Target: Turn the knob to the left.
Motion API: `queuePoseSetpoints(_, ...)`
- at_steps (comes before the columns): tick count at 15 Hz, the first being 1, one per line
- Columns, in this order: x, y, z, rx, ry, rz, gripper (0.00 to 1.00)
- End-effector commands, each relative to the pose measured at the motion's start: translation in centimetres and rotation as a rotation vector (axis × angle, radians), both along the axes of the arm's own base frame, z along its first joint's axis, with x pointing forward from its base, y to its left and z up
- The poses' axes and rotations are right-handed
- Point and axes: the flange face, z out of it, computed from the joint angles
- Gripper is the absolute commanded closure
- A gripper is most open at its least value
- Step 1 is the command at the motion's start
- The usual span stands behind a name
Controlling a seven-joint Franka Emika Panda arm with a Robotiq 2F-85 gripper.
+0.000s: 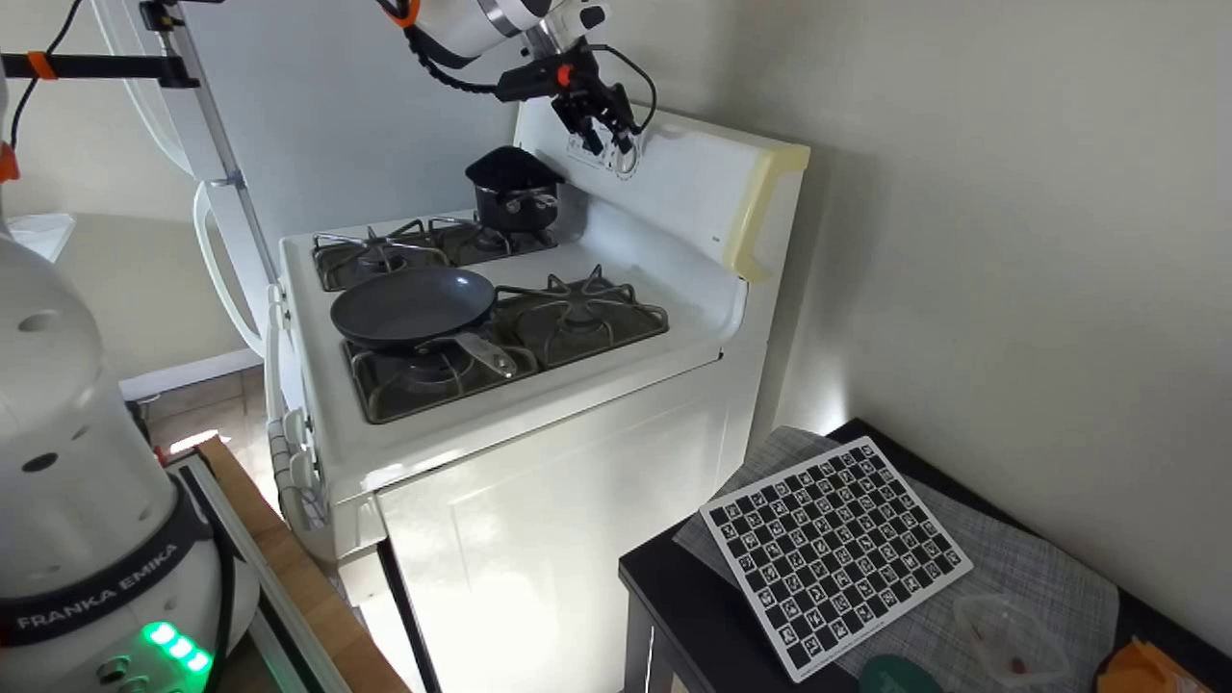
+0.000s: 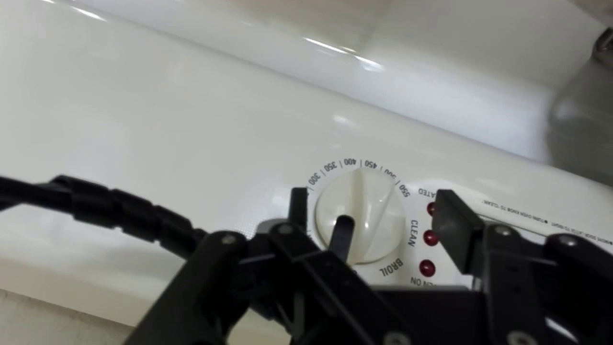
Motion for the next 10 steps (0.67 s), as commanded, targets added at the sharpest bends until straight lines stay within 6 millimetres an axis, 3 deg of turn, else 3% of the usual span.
queuePoseSetpoints(1,0.69,0.64,-0.47,0.007,-0.015,0.0,0.51)
queuePoseSetpoints(2,0.76,0.72,-0.56,0.006,-0.015,0.001,0.65)
queuePoseSetpoints(8,1.09,0.8,-0.9,0.009,-0.011,0.001,0.62)
queuePoseSetpoints(10,1.18,0.72,-1.01,0.008,-0.01,-0.001,0.78)
